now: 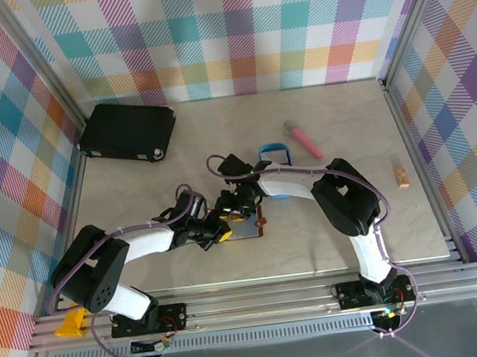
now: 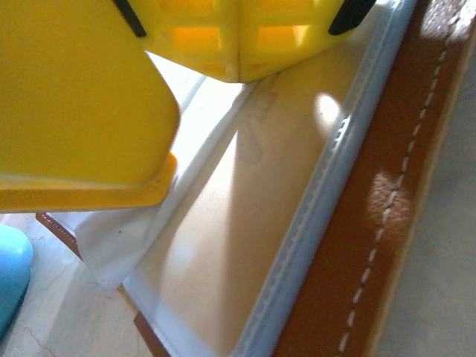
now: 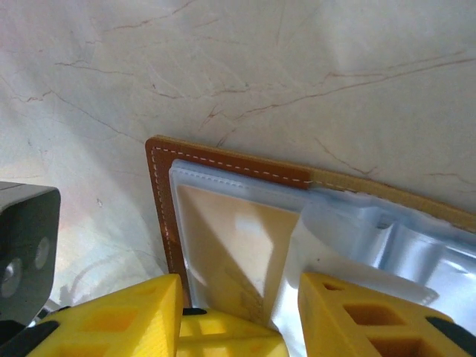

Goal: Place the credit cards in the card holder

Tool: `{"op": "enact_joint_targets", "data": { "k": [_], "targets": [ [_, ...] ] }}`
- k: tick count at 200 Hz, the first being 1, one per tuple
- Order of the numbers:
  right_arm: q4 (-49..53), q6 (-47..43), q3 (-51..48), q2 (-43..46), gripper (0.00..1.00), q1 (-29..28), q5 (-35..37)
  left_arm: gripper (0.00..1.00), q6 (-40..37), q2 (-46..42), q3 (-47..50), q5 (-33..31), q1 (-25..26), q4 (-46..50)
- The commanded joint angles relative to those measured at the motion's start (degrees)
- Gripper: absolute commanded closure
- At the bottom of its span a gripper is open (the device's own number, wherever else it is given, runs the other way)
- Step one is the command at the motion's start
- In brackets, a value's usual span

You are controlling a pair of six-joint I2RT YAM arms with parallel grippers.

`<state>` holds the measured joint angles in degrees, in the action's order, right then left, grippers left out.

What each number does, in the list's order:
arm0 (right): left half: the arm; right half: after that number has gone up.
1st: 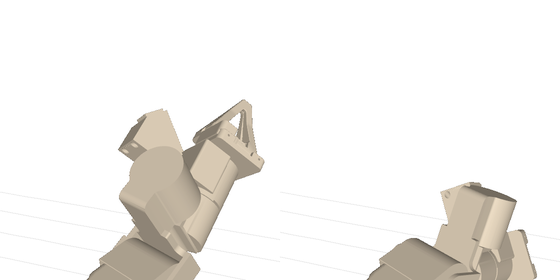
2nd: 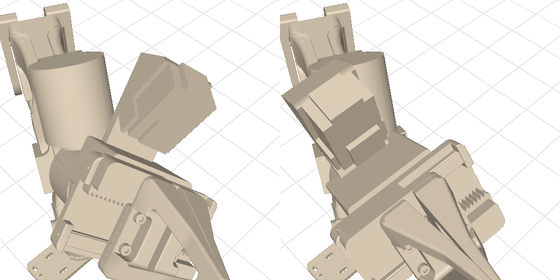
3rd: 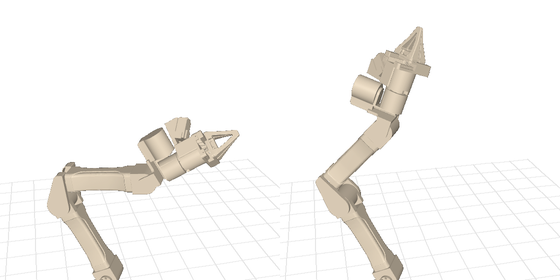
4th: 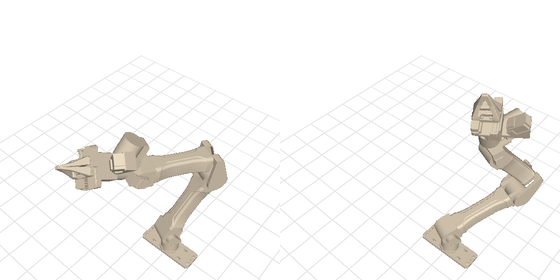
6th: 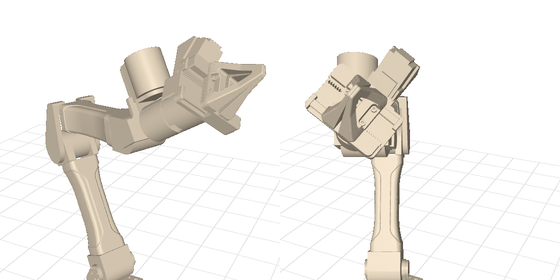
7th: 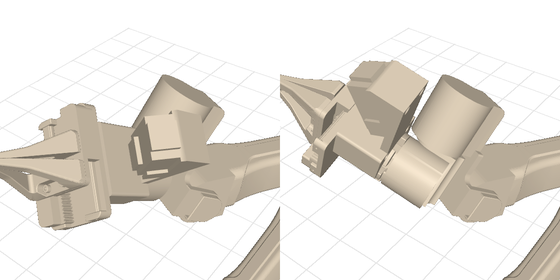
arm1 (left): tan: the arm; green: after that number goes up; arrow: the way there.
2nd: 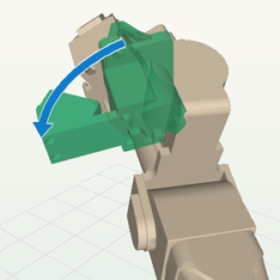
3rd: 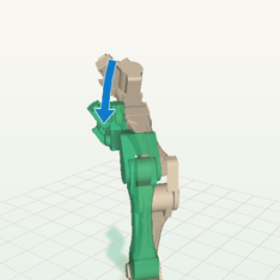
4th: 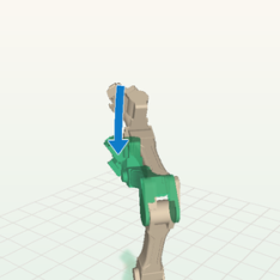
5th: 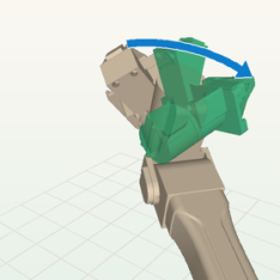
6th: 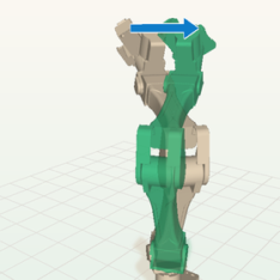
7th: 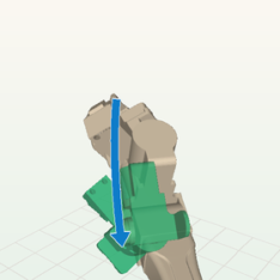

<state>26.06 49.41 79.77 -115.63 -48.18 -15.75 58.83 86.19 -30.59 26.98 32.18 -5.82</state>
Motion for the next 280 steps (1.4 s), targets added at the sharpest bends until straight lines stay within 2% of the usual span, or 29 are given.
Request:
{"op": "enact_joint_targets", "data": {
  "k": [1, 75, 151, 247, 280],
  "targets": [
    [2.28, -2.33, 0.19, 5.19, 0.54, -0.43, 1.22, 1.00, -1.00, 2.59, 1.14, -3.16, 0.34, 3.24],
    [2.39, -2.98, -2.25, 5.30, 0.53, -0.07, 2.10, 1.00, -2.56, 1.87, 0.09, -3.60, 0.33, 6.25],
    [6.80, -4.48, -1.62, 5.85, 0.50, -0.42, 7.22, 1.00, -3.12, 1.35, -0.35, -3.85, 0.25, 7.58],
    [1.18, -5.11, -1.40, 2.90, 0.52, -0.43, 0.15, 1.00, -3.79, 0.52, -0.84, -3.21, 0.16, 8.45],
    [0.20, -4.78, -1.36, 2.63, 0.53, -0.42, -0.84, 1.00, -5.03, -2.58, -2.99, -3.89, -0.09, 12.42]
  ]
}}
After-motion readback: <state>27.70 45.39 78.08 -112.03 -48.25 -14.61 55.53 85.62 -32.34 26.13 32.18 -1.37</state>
